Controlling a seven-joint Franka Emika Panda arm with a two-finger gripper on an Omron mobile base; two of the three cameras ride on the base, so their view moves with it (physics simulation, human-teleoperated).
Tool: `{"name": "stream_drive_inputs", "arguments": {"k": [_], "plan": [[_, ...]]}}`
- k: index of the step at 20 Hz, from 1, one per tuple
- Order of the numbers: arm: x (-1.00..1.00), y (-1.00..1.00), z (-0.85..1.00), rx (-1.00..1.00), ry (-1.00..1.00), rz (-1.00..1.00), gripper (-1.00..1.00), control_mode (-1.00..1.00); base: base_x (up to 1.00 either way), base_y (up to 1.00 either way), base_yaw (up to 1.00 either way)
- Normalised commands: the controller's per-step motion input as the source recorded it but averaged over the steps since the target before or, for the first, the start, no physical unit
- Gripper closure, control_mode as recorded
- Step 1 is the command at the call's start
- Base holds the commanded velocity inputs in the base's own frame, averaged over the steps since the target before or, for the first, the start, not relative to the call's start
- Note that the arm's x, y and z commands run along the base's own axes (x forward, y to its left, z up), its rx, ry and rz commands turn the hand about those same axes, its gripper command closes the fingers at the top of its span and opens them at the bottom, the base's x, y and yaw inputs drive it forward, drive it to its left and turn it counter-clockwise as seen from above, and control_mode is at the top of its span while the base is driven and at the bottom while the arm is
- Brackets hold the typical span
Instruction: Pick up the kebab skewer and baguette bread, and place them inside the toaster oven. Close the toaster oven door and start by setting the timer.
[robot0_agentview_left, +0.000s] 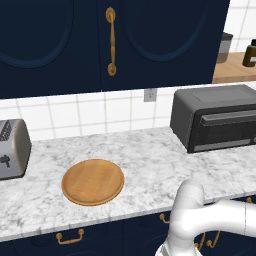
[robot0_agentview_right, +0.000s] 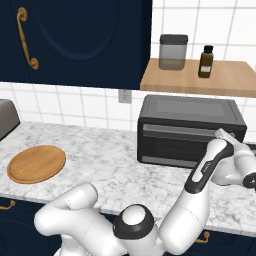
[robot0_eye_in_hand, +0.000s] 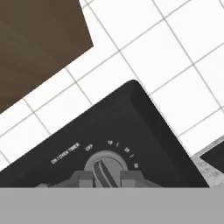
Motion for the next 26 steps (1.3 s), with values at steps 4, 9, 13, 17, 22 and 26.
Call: {"name": "stream_drive_inputs", "arguments": {"k": [4,9,13,17,22,26], "plan": [[0.00,0.00,-0.01,0.21,0.00,0.00,1.00,-1.00,0.00,0.00,0.00],[0.02,0.00,-0.01,0.23,0.00,0.00,1.00,-1.00,0.00,0.00,0.00],[0.04,0.00,-0.01,0.24,0.00,0.00,1.00,-1.00,0.00,0.00,0.00],[0.06,0.00,0.00,0.24,0.00,-0.01,1.00,-1.00,0.00,0.00,0.00],[0.10,0.00,0.00,0.23,0.00,-0.01,1.00,-1.00,0.00,0.00,0.00],[0.11,0.00,0.00,0.23,0.00,0.00,1.00,-1.00,0.00,0.00,0.00]]}}
